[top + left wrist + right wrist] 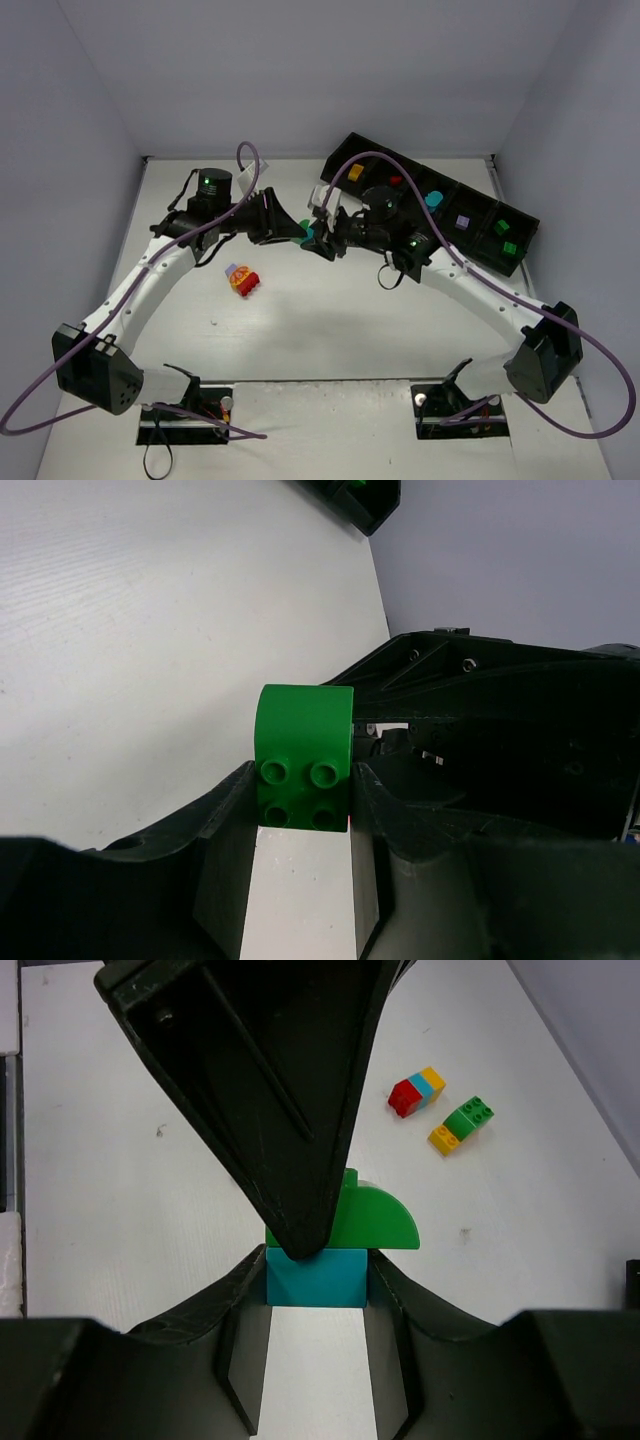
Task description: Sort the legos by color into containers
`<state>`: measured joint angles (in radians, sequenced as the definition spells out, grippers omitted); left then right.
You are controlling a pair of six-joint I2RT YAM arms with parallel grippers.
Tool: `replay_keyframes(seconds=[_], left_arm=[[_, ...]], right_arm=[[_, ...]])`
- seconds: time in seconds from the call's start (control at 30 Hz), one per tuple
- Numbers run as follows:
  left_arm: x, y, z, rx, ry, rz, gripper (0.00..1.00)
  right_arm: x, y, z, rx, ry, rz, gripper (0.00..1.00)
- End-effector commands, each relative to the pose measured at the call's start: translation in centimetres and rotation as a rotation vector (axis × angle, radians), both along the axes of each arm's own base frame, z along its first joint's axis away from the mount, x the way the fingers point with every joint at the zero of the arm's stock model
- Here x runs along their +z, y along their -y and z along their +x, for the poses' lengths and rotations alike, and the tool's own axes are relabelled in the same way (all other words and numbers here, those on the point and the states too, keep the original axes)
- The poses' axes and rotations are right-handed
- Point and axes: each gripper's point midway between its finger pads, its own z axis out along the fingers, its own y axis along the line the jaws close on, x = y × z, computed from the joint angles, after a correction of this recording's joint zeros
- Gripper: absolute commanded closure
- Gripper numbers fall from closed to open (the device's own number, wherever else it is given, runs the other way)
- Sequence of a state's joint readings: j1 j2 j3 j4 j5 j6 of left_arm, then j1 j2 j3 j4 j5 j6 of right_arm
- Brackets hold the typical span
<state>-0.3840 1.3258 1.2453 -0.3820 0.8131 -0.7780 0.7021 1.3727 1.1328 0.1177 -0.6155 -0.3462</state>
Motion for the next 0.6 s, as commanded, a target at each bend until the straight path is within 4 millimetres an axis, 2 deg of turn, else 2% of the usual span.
replay_keyframes(seconds=[0.0,0.17,0.37,0.47,0.5,0.57], left_arm=[[2.1,-0.3,-0.5,-0.026,0.081,-0.025,0.9],[2.3,-1.5,0.0,-0.008,0.089,-0.016,0.9],[2.4,-2.4,0.4,0.009,0.092,0.0,0.9],[2.2,-2.6,0.5,0.017,0.094,0.015,0.9],[2.0,-2.8,0.5,0.024,0.098,0.025,0.9],[1.8,-3.0,0.3,0.033,0.099,0.038,0.9]], right_arm=[[1.5,0.0,0.6,-0.025,0.087,0.03,1.0],[-2.4,1.5,0.2,-0.062,0.042,-0.047,1.0],[-5.1,3.4,0.6,-0.126,0.015,-0.114,1.0],[-6.1,5.5,2.7,-0.233,0.007,-0.145,1.0],[-6.4,7.8,5.0,-0.344,-0.016,-0.147,1.0],[-7.0,10.5,7.8,-0.477,-0.057,-0.149,1.0]])
